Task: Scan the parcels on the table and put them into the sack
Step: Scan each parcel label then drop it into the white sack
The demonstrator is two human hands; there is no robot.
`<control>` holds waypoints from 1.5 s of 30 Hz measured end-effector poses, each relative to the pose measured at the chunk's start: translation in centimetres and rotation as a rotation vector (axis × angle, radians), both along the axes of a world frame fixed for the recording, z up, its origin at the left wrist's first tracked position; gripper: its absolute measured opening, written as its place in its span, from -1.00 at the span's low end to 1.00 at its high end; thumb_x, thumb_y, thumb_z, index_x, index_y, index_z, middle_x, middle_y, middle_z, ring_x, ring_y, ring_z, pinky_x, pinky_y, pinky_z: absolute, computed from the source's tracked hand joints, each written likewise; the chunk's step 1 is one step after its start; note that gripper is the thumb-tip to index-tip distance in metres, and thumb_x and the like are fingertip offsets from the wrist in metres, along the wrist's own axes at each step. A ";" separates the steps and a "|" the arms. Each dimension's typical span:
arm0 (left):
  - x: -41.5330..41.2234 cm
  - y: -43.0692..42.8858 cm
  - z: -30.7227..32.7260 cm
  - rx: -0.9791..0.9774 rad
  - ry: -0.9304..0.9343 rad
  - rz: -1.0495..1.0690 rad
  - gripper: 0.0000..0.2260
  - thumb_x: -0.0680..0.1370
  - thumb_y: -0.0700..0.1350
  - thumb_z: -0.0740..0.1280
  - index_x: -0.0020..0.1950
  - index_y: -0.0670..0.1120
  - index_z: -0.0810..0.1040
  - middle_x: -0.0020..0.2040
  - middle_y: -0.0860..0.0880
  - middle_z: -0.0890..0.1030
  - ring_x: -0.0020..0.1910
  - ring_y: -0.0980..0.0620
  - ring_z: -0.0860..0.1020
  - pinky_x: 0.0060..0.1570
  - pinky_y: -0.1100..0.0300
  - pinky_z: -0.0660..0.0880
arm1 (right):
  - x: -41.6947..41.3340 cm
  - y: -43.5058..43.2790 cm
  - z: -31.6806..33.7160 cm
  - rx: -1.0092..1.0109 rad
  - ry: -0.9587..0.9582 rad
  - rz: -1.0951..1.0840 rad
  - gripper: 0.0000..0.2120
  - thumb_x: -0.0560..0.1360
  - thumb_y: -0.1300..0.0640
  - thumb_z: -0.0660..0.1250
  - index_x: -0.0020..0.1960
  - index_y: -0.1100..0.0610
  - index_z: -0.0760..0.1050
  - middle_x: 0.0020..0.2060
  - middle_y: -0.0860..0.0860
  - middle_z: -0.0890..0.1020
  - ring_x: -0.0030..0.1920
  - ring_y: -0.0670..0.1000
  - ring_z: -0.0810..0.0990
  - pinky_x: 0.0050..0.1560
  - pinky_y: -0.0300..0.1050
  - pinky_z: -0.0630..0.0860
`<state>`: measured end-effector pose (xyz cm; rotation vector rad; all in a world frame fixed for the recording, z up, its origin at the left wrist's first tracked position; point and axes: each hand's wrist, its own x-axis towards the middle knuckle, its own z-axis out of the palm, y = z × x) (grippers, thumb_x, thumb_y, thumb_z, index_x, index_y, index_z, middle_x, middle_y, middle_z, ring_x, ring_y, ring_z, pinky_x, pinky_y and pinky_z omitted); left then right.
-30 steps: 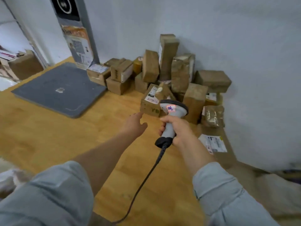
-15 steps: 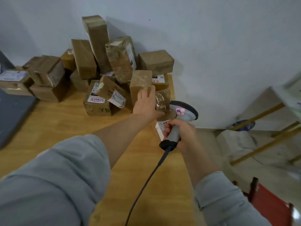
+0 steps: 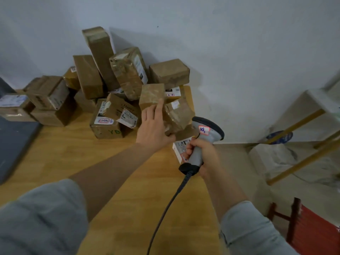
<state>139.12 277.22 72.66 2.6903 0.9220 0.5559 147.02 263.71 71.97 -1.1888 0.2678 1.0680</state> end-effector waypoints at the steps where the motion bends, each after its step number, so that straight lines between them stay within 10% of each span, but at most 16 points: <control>1: -1.9 0.0 0.0 -0.027 -0.060 0.002 0.01 0.32 0.06 0.52 0.57 -0.17 -0.01 0.38 -0.22 0.26 0.39 -0.20 0.17 0.38 -0.03 0.18 | -0.4 0.2 0.1 0.014 -0.013 -0.020 -0.81 0.52 0.31 0.25 -0.27 0.26 0.45 -0.55 0.05 0.52 -0.59 -0.06 0.46 -0.44 -0.18 0.49; 9: -17.5 2.0 -4.0 -0.078 -0.242 0.051 -0.17 0.19 0.13 0.41 0.39 -0.11 0.24 0.27 -0.20 0.36 0.26 -0.18 0.37 0.22 -0.10 0.44 | -6.8 3.4 1.1 0.041 -0.082 0.116 -0.89 0.47 0.39 0.29 -0.22 0.28 0.45 -0.50 0.12 0.56 -0.58 -0.03 0.48 -0.48 -0.19 0.54; 16: -28.7 4.1 -9.6 -0.047 0.043 0.074 -0.09 0.15 -0.35 0.55 0.36 0.05 0.18 0.43 -0.12 0.07 0.29 -0.47 0.33 -0.03 -0.16 0.58 | -13.5 7.3 -0.6 -0.015 -0.122 0.350 -0.91 0.45 0.40 0.30 -0.18 0.26 0.50 -0.47 0.13 0.56 -0.57 -0.01 0.48 -0.45 -0.16 0.54; 21: -32.0 3.2 -11.7 -0.367 0.189 0.207 0.02 0.23 0.18 0.51 0.48 -0.01 -0.04 0.52 -0.14 -0.24 0.49 -0.26 0.11 0.25 -0.01 0.44 | -15.8 8.4 -2.0 -0.087 -0.136 0.414 -0.92 0.44 0.41 0.29 -0.19 0.28 0.48 -0.46 0.15 0.54 -0.57 0.00 0.47 -0.46 -0.16 0.52; 24: -30.4 2.7 -10.9 -0.544 0.007 0.530 0.19 0.16 0.37 0.50 0.55 -0.10 -0.05 0.54 -0.18 -0.15 0.53 -0.17 -0.04 0.43 -0.04 0.20 | -16.6 8.9 -2.2 -0.112 -0.168 0.439 -0.93 0.44 0.42 0.30 -0.16 0.30 0.48 -0.47 0.16 0.54 -0.57 0.01 0.47 -0.45 -0.15 0.52; 28: -27.6 3.8 -10.1 -0.574 0.026 0.722 -0.01 0.36 0.09 0.51 0.55 -0.20 -0.03 0.46 -0.20 0.14 0.47 -0.17 0.13 0.39 0.02 0.21 | -17.3 9.5 -1.7 -0.101 -0.207 0.502 -0.89 0.44 0.43 0.31 -0.07 0.29 0.48 -0.48 0.15 0.54 -0.56 0.02 0.45 -0.46 -0.15 0.52; 34: -29.2 5.2 -9.6 -0.517 0.074 0.630 -0.34 0.38 -0.16 0.48 0.42 -0.13 0.29 0.31 -0.12 0.32 0.32 -0.12 0.31 0.23 0.08 0.35 | -18.0 10.2 -1.2 -0.116 -0.275 0.617 -0.85 0.43 0.41 0.33 -0.03 0.27 0.51 -0.47 0.13 0.56 -0.55 0.02 0.48 -0.44 -0.14 0.53; 45: -34.6 11.8 1.1 -0.292 0.212 0.392 -0.34 0.40 -0.23 0.49 0.45 -0.08 0.33 0.33 -0.10 0.39 0.31 -0.09 0.39 0.27 0.05 0.36 | -21.5 10.6 2.2 -0.042 -0.644 0.976 -0.87 0.45 0.18 0.42 -0.19 0.23 0.52 -0.47 0.11 0.53 -0.54 0.03 0.43 -0.44 -0.13 0.42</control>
